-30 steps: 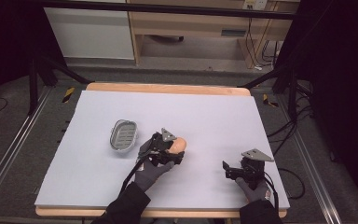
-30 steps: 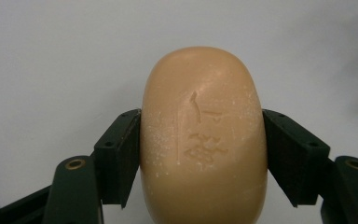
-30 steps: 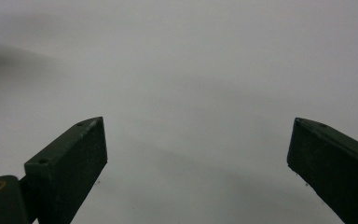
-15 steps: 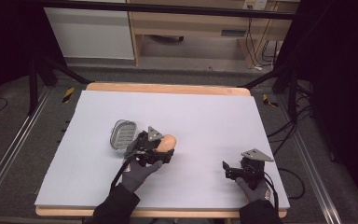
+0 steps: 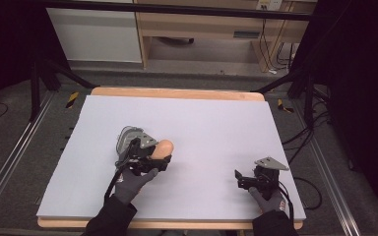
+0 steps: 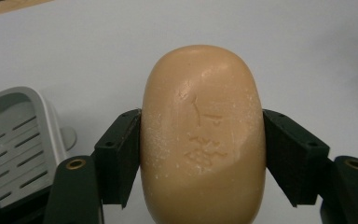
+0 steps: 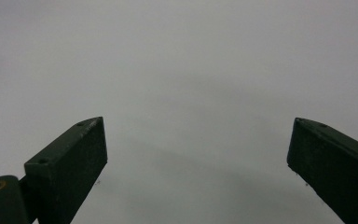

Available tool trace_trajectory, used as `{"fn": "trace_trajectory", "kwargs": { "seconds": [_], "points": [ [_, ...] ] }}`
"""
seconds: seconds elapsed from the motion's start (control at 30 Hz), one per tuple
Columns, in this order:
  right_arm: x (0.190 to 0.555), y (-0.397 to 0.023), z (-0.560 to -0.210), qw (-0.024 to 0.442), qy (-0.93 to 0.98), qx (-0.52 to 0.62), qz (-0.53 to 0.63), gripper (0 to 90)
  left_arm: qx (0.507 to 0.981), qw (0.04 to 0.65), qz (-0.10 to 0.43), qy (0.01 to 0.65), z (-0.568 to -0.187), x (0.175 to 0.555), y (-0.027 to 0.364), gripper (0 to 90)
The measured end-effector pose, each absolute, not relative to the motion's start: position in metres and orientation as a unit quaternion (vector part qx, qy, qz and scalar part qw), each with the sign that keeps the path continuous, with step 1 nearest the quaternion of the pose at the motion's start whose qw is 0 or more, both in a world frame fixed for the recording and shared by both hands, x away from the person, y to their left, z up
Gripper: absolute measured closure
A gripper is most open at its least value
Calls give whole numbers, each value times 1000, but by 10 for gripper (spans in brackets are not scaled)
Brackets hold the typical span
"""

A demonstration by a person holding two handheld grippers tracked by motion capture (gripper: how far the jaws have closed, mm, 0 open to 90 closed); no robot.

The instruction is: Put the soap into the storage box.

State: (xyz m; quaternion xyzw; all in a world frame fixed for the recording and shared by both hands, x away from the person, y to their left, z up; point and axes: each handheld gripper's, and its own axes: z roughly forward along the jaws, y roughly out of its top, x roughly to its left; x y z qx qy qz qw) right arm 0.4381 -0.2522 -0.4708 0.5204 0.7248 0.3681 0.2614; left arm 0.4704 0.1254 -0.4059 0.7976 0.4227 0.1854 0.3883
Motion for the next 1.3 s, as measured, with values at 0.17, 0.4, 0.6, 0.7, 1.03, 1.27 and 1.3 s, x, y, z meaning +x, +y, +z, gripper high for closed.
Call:
{"fn": "trace_trajectory", "kwargs": {
  "seconds": [0.17, 0.4, 0.6, 0.7, 1.03, 1.27, 1.3],
  "points": [
    [438, -252, -471, 261, 725, 521, 368, 51, 794, 388, 189, 428, -404, 468, 134, 320],
    [438, -252, -471, 260, 725, 521, 369, 51, 788, 387, 198, 437, -401, 467, 151, 320],
    [438, -252, -471, 260, 725, 520, 369, 51, 784, 384, 200, 446, -401, 468, 161, 320],
    [438, -252, -471, 262, 725, 519, 370, 51, 774, 390, 202, 456, -400, 471, 167, 320],
    [438, -252, -471, 261, 725, 519, 370, 51, 762, 391, 208, 472, -398, 483, 181, 321],
    [438, -252, -470, 262, 724, 520, 371, 51, 754, 387, 207, 488, -402, 498, 190, 321],
    [438, -252, -470, 262, 724, 520, 371, 51, 754, 385, 208, 490, -402, 499, 190, 320]
  ]
}}
